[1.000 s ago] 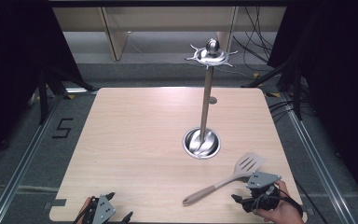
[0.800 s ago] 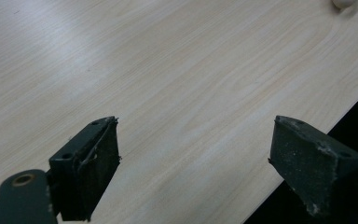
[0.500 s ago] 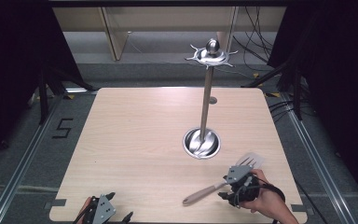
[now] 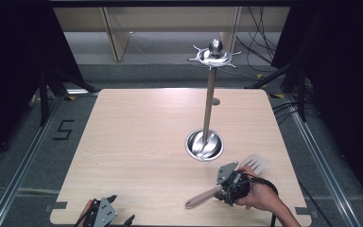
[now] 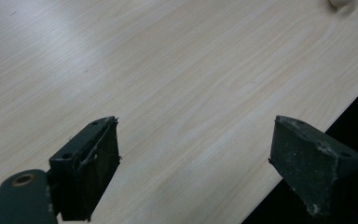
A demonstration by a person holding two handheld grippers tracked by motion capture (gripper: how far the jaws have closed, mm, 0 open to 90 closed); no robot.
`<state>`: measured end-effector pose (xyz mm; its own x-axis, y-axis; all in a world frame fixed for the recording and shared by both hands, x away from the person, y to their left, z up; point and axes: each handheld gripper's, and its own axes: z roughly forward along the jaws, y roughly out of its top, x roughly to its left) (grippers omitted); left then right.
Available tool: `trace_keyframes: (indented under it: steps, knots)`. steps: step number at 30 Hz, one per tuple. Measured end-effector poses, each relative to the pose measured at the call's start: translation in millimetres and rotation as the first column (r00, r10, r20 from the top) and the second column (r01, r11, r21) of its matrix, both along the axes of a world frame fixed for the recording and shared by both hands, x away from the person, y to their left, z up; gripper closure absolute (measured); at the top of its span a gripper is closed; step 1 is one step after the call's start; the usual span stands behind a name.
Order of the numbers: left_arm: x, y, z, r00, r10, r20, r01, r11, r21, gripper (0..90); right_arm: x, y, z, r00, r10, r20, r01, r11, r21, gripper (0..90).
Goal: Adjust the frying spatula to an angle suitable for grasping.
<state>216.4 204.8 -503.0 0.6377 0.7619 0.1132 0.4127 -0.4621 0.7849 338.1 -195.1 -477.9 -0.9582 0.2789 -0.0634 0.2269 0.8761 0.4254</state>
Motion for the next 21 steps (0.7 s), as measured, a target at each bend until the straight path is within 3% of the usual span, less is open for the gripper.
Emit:
trace_keyframes:
  steps: [4,8,10,11,13,14,15,18,20,21]
  knots:
    - [0.0,-0.4,0.0,1.0,0.007,0.002,-0.007,1.0,0.007,14.8,4.8,2.7,-2.4,0.9998,0.016,-0.014,-0.016,1.0,-0.001,49.7]
    - [0.3,-0.4,-0.4,1.0,0.007,0.0,-0.007,1.0,0.005,14.8,7.2,4.7,-4.8,0.9991,0.015,-0.04,-0.016,0.999,-0.033,49.6]
    - [-0.1,0.3,0.9,0.9998,-0.004,-0.018,0.004,0.9999,0.01,14.8,9.2,6.2,-6.1,0.9985,0.024,-0.049,-0.026,0.999,-0.041,51.8]
    - [0.0,-0.4,-0.2,1.0,0.007,0.001,-0.007,1.0,0.002,14.8,10.3,7.5,-6.2,0.9987,0.023,-0.046,-0.025,0.998,-0.05,52.5]
    - [0.0,-0.2,-0.4,1.0,0.003,0.002,-0.003,1.0,-0.005,14.8,11.2,8.3,-5.4,0.9974,0.034,-0.064,-0.037,0.998,-0.059,52.8]
    - [0.1,-0.2,-0.6,1.0,0.003,0.002,-0.003,1.0,-0.006,14.8,11.0,9.0,-5.1,0.998,0.04,-0.049,-0.043,0.997,-0.063,53.2]
    - [0.2,-0.1,-0.6,1.0,0.003,0.003,-0.003,1.0,-0.005,14.9,12.3,10.4,-4.5,0.9958,0.064,-0.066,-0.069,0.995,-0.076,53.5]
    - [-0.1,-0.2,-0.3,1.0,0.0,0.003,0.0,1.0,-0.002,14.9,13.3,14.4,-3.2,0.9945,0.073,-0.075,-0.081,0.991,-0.11,54.6]
    - [0.5,1.0,1.3,0.9998,-0.018,0.004,0.018,0.9995,0.027,14.9,13.5,18.0,-2.0,0.9933,0.082,-0.081,-0.093,0.986,-0.141,55.9]
    - [0.2,0.8,1.4,0.9998,-0.014,-0.011,0.014,0.9997,0.022,14.9,13.5,20.0,-1.2,0.993,0.086,-0.08,-0.099,0.982,-0.163,56.4]
